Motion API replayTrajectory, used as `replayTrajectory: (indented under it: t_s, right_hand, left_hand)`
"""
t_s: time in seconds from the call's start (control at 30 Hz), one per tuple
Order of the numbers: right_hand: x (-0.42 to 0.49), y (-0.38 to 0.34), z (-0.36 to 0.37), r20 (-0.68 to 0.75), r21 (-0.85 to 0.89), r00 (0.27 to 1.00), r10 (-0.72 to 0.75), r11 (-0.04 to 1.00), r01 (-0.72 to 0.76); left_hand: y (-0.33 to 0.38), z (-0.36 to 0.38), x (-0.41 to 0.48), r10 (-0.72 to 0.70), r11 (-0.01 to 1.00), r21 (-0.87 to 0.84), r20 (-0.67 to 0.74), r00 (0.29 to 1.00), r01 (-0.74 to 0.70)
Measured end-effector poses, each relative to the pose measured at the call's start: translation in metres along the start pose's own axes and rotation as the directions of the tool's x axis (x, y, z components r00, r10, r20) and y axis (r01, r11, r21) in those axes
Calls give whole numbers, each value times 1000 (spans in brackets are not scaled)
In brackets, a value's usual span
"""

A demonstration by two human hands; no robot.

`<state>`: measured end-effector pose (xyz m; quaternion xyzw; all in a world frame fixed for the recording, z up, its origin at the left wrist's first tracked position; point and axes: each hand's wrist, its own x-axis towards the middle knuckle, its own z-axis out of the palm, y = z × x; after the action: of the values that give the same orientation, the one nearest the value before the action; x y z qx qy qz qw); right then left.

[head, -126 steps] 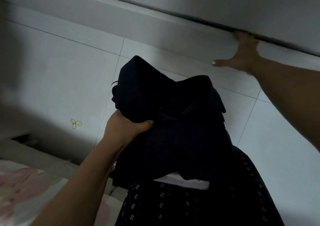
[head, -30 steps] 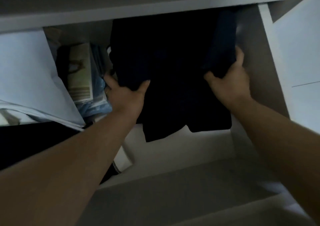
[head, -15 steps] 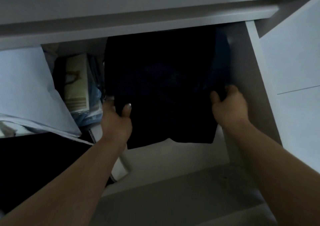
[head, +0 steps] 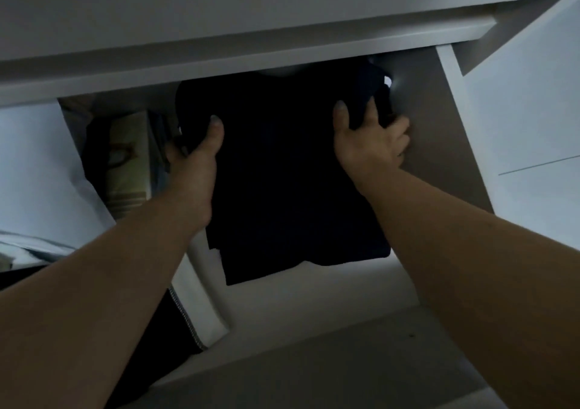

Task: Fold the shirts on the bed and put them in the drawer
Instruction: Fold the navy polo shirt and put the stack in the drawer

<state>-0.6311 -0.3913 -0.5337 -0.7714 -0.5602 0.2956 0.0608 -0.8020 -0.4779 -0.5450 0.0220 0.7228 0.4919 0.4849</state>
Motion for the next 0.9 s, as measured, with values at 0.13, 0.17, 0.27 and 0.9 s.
replayTrajectory:
  t_s: [0.13,0.17,0.27,0.9]
  right_hand:
    - [36,-2,-5,202,-188,970,-134,967,173]
    - [45,-4,-9,236,-220,963,-132,958,186]
    - [45,-6,-14,190,-167,970,-149,969,181]
    - [-55,81,-17,68,-15,996,-65,998,67]
  left_hand:
    - [-19,11,1,144,949,298,-110,983,-106]
    - [-20,13,4,145,942,321,-125,981,-99]
    - [-14,17,6,202,918,377,-182,962,-121]
    - [-85,-18,-79,259,869,472,-176,950,-150]
